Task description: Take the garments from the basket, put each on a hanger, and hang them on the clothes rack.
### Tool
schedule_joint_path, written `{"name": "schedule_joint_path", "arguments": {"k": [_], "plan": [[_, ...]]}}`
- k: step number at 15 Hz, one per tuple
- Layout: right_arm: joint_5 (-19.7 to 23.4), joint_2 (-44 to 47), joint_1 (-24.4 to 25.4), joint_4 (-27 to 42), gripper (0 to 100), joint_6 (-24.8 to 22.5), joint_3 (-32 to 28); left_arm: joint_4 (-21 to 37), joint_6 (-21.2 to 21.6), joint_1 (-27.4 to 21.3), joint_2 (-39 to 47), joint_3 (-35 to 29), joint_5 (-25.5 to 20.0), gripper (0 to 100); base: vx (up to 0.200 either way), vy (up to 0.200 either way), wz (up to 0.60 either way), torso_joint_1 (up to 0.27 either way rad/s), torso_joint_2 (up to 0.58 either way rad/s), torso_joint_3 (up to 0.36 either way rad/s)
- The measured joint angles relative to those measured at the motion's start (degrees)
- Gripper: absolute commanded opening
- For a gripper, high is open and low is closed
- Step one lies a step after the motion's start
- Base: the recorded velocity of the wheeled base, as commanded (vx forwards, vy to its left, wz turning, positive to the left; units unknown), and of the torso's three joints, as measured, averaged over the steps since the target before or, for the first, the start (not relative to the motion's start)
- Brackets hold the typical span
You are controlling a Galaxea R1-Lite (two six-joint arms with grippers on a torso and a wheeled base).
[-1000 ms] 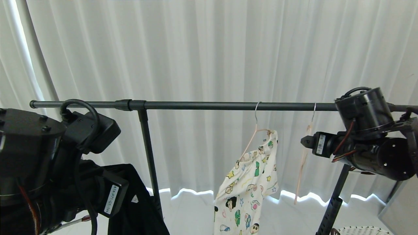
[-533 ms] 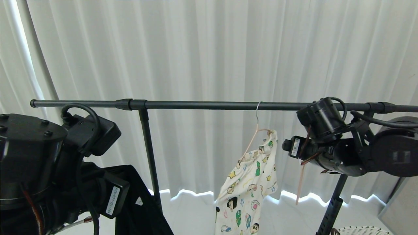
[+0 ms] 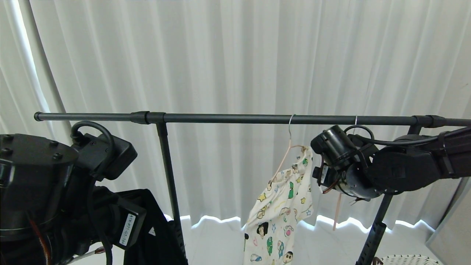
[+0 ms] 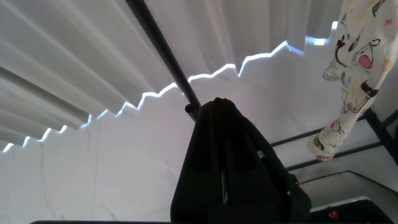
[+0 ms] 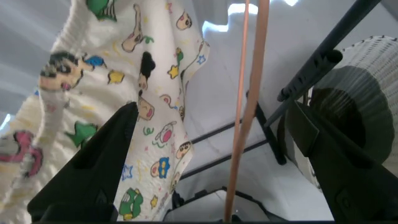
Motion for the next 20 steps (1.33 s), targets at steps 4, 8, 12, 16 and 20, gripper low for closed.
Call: {"name": "schedule_joint_path", "arguments": {"k": [4, 8, 12, 16, 20], "plan": [[-0.22, 0.55, -0.88, 0.07, 0, -0.52, -1.07, 0.00, 0.00, 0.00, 0.02, 0.00, -0.01, 0, 0.000, 0.000, 0.00, 0.000, 0.00, 0.000], [-0.72, 1.16, -2.43, 0.13, 0, -0.74, -1.04, 0.00, -0.02, 0.00, -0.11, 0.00, 0.00, 0, 0.000, 0.000, 0.00, 0.000, 0.00, 0.000], [-1.01, 0.77, -2.82, 0.18, 0, -3.25, -1.04, 0.02, 0.00, 0.00, -0.27, -0.05, -0.01, 0, 0.000, 0.000, 0.00, 0.000, 0.00, 0.000], [-1.26, -1.38, -1.93, 0.60, 0, -5.42, 0.09, 0.00, 0.00, 0.00, -0.33, -0.10, -0.01, 0, 0.000, 0.000, 0.00, 0.000, 0.00, 0.000], [-2.00, -5.63, -0.02, -0.69, 0, -9.96, 5.13, 0.02, 0.00, 0.00, -0.35, -0.10, -0.01, 0, 0.000, 0.000, 0.00, 0.000, 0.00, 0.000]]}}
